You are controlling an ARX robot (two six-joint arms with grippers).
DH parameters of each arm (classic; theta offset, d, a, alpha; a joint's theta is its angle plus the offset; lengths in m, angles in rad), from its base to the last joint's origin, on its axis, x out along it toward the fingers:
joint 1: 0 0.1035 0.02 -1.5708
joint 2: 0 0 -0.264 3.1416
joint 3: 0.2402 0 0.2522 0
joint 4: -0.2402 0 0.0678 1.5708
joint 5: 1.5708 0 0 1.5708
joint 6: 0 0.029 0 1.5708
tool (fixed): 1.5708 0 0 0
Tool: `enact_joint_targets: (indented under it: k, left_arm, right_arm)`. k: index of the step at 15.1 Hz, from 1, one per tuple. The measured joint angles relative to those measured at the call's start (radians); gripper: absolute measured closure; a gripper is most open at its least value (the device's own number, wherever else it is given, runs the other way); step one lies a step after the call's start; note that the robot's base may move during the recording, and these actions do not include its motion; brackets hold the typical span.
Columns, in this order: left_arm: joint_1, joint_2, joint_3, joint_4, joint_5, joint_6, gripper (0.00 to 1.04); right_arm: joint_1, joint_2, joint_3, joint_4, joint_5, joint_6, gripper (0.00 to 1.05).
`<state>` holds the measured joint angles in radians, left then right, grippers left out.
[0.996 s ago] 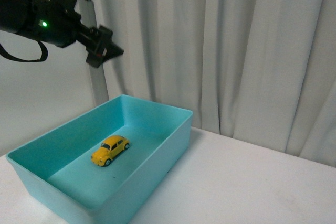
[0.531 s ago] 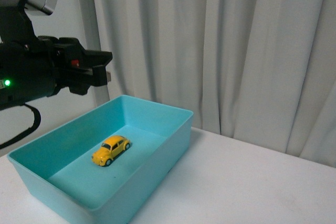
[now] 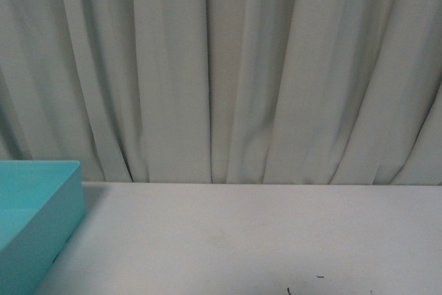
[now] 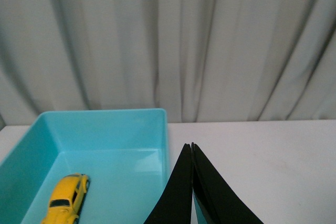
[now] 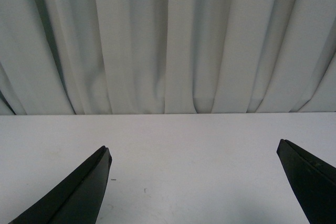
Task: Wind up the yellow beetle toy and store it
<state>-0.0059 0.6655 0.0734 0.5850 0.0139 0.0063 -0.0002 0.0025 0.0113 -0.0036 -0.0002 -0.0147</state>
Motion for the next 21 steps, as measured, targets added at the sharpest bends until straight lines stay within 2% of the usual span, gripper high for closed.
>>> enact_joint_targets:
  k: [3,4,13,21]
  left_arm:
    - [0.008,-0.101,-0.026,-0.074,-0.014,0.000,1.03]
    - [0.007,-0.105,-0.050,-0.021,-0.014,0.000,1.03]
    - [0.006,-0.351,-0.064,-0.268,-0.014,0.000,1.03]
    - [0.006,-0.502,-0.064,-0.423,-0.014,0.000,1.03]
  right_arm:
    - [0.000,0.000,0.000,0.000,0.000,0.000,0.07]
    - [0.000,0.000,0.000,0.000,0.000,0.000,0.07]
    - [0.000,0.000,0.000,0.000,0.000,0.000,0.07]
    - [0.000,0.000,0.000,0.000,0.000,0.000,0.07]
